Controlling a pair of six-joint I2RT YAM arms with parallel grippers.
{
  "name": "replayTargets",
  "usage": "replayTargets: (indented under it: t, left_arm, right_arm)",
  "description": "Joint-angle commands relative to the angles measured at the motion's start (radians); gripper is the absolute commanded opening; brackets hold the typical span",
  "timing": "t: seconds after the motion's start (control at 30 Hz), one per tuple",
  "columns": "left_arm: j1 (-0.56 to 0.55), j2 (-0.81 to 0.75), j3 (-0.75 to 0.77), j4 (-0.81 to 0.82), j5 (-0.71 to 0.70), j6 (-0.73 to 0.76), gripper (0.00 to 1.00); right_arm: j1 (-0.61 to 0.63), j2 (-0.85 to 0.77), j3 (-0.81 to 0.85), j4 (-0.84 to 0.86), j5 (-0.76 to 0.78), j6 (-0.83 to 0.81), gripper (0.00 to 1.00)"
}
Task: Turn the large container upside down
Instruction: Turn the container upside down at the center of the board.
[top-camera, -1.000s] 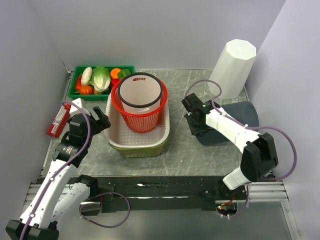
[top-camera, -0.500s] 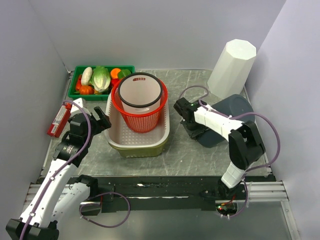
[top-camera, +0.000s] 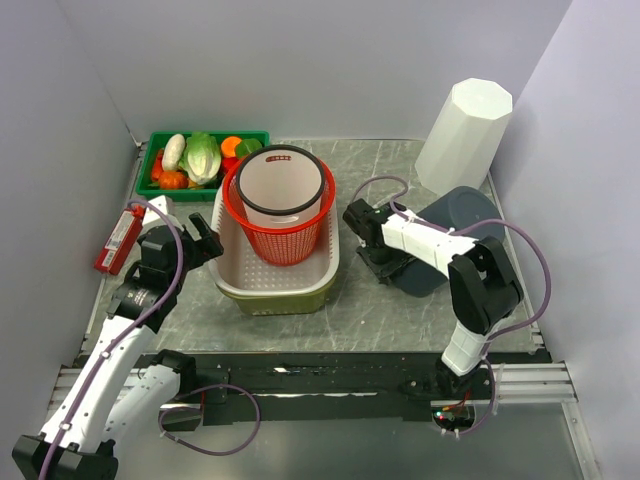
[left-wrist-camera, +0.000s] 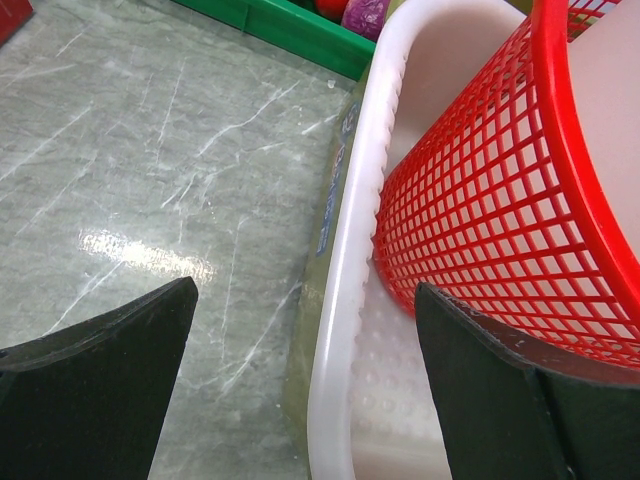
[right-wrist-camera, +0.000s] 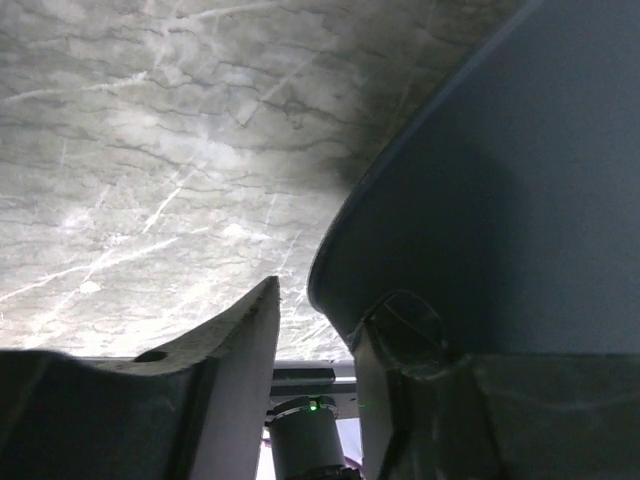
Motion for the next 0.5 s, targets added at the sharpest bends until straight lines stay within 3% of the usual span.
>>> replayTargets:
  t: [0.0,0.47]
  left_arm:
    - [0.001,-0.001,0.009,0.037,0.011,0.015,0.96]
    - [0.001,0.013,0.01,0.04,0.023,0.019,0.96]
  right_arm:
    - [0.007,0.037,-0.004,0.043,-0.077,0.001,0.44]
    - [-0.015,0.087,-0.03,0.072,-0.042,0.008,0.5]
